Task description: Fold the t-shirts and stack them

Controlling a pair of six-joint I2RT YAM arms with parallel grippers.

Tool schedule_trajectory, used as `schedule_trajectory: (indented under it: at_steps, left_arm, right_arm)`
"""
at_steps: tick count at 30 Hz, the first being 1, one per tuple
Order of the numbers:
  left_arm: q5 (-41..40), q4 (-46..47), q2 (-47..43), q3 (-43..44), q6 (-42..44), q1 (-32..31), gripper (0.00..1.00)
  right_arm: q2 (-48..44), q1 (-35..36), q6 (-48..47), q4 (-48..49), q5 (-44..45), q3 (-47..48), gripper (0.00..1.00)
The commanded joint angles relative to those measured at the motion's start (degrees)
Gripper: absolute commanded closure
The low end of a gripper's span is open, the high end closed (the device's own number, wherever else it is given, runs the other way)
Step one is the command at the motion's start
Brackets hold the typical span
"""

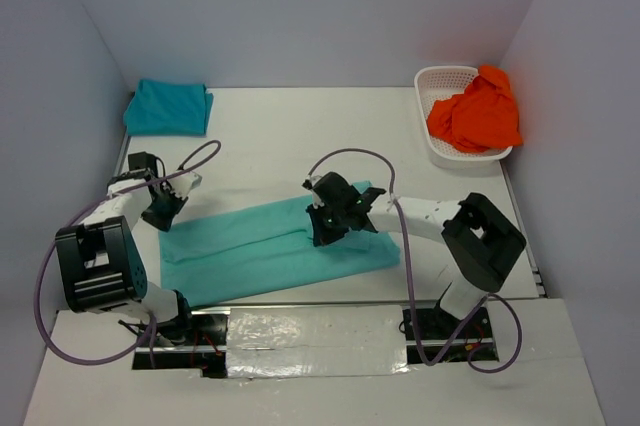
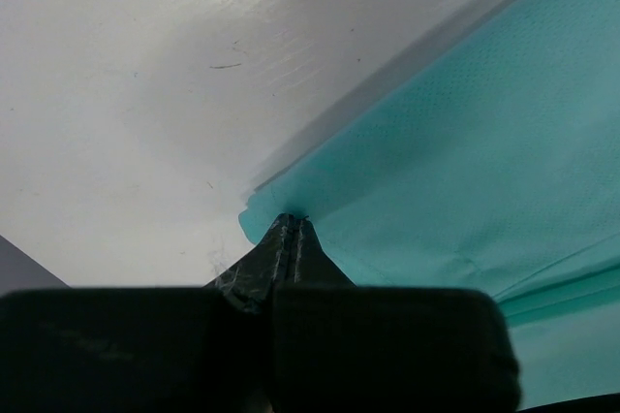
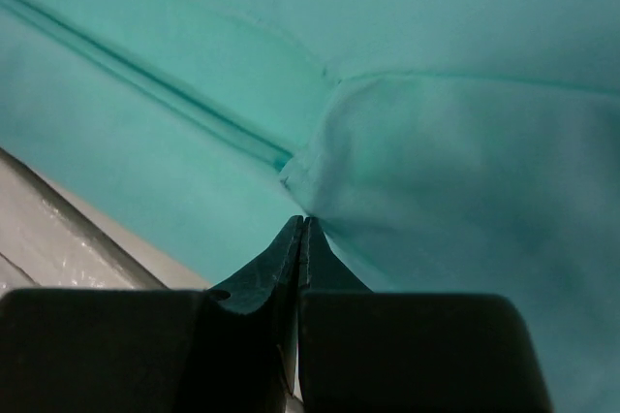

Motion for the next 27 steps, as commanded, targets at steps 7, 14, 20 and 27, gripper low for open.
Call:
schedule_trajectory:
  at_steps: [7,14,20,27]
  left_arm:
    - [-1.6,0.1,1.7,2.7,0.0,0.2,0.99]
    - [2.8,-2.3,2.9,6.4,-3.5,0.7,0.30]
    - [1.3,2.9,2.6,3.2,-3.1,0.7,0.17]
    - [3.7,2.5,2.2,2.9,-2.6,0.8,0.32]
  right_arm:
    - [-9.4,3.8,2.7,-3.6,3.0,1.0,1.00]
    - [-19.5,-9.0,9.1,-8.9,0.4,-2.8,0.40]
    - [-29.6,-25.8,16.1,-18.4,4.0,-18.0,0.05]
    - [-29.9,-29.8,17.9,-14.1,-3.6,-25.7,0.16]
